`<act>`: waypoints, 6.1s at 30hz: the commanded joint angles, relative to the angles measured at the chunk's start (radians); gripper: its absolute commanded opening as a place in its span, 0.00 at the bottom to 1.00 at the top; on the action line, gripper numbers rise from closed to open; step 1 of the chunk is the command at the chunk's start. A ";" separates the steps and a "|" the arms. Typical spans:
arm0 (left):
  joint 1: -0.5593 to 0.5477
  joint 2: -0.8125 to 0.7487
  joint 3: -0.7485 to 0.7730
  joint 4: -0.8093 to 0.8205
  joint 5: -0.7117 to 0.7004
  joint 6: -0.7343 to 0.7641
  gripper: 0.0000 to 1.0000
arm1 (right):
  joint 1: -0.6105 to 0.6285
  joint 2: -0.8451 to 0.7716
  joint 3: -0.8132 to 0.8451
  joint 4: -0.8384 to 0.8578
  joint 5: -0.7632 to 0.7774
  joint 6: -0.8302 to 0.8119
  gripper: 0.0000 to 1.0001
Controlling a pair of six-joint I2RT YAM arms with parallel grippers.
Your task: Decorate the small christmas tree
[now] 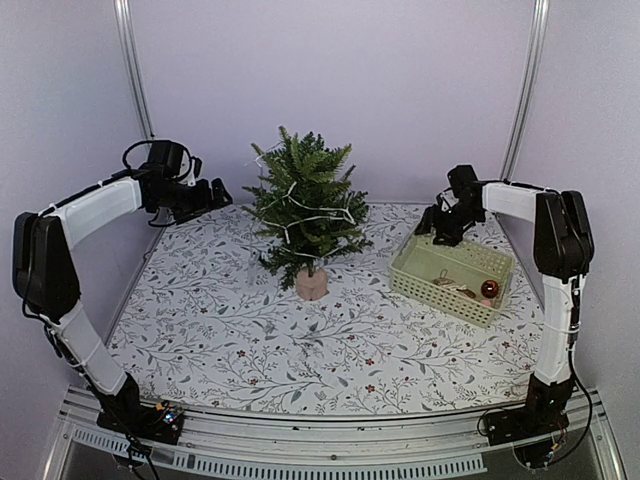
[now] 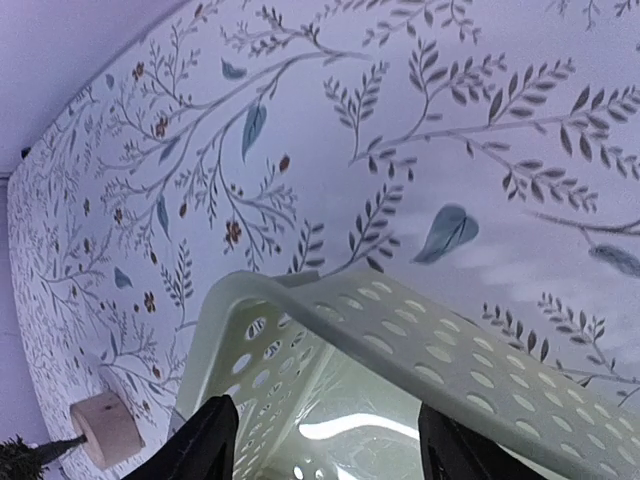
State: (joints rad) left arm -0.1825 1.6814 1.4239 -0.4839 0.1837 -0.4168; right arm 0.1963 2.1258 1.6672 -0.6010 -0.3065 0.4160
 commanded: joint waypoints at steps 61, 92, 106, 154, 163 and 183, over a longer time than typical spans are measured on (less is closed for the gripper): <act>-0.009 -0.070 -0.042 0.021 -0.021 -0.015 0.99 | 0.032 -0.066 -0.192 -0.380 0.715 -0.381 0.50; -0.104 -0.389 -0.317 0.334 0.083 0.179 0.99 | -0.033 -0.633 -0.315 -0.184 -0.474 -0.393 0.36; -0.319 -0.659 -0.540 0.462 0.101 0.347 0.94 | 0.161 -0.764 -0.355 -0.015 -0.735 -0.318 0.34; -0.712 -0.772 -0.830 0.829 -0.280 0.379 0.63 | 0.434 -0.748 -0.457 0.302 -0.431 -0.396 0.28; -0.712 -0.752 -0.839 0.848 -0.274 0.377 0.63 | 0.433 -0.721 -0.418 0.291 -0.432 -0.404 0.28; -0.712 -0.740 -0.844 0.858 -0.279 0.382 0.63 | 0.415 -0.709 -0.379 0.201 -0.390 -0.473 0.28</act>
State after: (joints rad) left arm -0.8791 0.9363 0.5896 0.3405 -0.0875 -0.0341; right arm 0.6209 1.4284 1.2720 -0.3817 -0.7105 -0.0414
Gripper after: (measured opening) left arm 0.633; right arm 0.496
